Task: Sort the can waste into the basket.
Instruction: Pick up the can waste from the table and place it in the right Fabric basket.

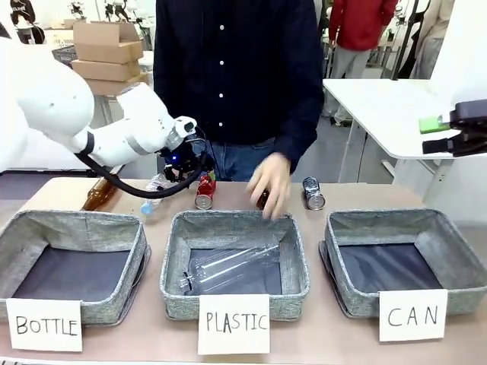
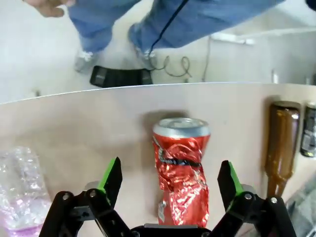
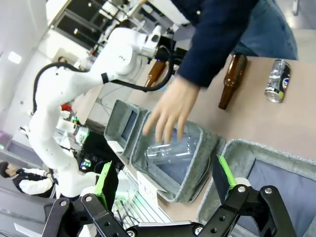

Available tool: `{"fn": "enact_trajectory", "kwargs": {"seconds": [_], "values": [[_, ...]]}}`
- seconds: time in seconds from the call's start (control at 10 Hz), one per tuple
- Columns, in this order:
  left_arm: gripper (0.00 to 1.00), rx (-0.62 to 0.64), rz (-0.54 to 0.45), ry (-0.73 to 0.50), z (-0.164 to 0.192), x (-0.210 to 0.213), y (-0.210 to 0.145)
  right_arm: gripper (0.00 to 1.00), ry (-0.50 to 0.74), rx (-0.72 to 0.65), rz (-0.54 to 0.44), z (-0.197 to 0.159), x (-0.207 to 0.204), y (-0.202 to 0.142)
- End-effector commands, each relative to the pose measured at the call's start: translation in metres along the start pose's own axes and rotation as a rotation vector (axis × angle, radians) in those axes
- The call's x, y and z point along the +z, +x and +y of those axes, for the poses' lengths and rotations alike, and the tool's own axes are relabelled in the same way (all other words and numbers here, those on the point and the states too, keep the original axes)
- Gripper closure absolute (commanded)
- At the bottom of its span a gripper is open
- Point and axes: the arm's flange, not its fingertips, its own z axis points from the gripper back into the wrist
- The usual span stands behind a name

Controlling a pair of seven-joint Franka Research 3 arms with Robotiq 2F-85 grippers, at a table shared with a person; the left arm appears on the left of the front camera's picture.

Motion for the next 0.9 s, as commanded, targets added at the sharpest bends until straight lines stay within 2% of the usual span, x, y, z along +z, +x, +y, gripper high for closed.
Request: {"fn": "enact_trajectory", "kwargs": {"seconds": [0.0,0.2,0.5,0.6,0.7,0.8], "values": [[0.0,0.032,0.06,0.063,-0.012,-0.005,0.022,0.0,0.018,0.029,-0.02,-0.002,-0.003,0.003],[0.0,0.015,0.068,0.122,-0.032,-0.019,0.031,0.0,0.018,0.029,-0.02,-0.002,-0.003,0.003],[0.0,0.02,0.076,0.166,-0.042,-0.029,0.034,0.0,0.018,0.029,-0.02,-0.002,-0.003,0.003],[0.13,0.045,0.101,0.206,-0.039,-0.033,0.035,0.0,0.018,0.029,-0.02,-0.002,-0.003,0.003],[0.59,0.061,0.111,0.214,-0.037,-0.034,0.036,0.0,0.018,0.029,-0.02,-0.002,-0.003,0.003],[0.73,0.06,0.11,0.215,-0.038,-0.034,0.036,0.0,0.018,0.029,-0.02,-0.002,-0.003,0.003]]}}
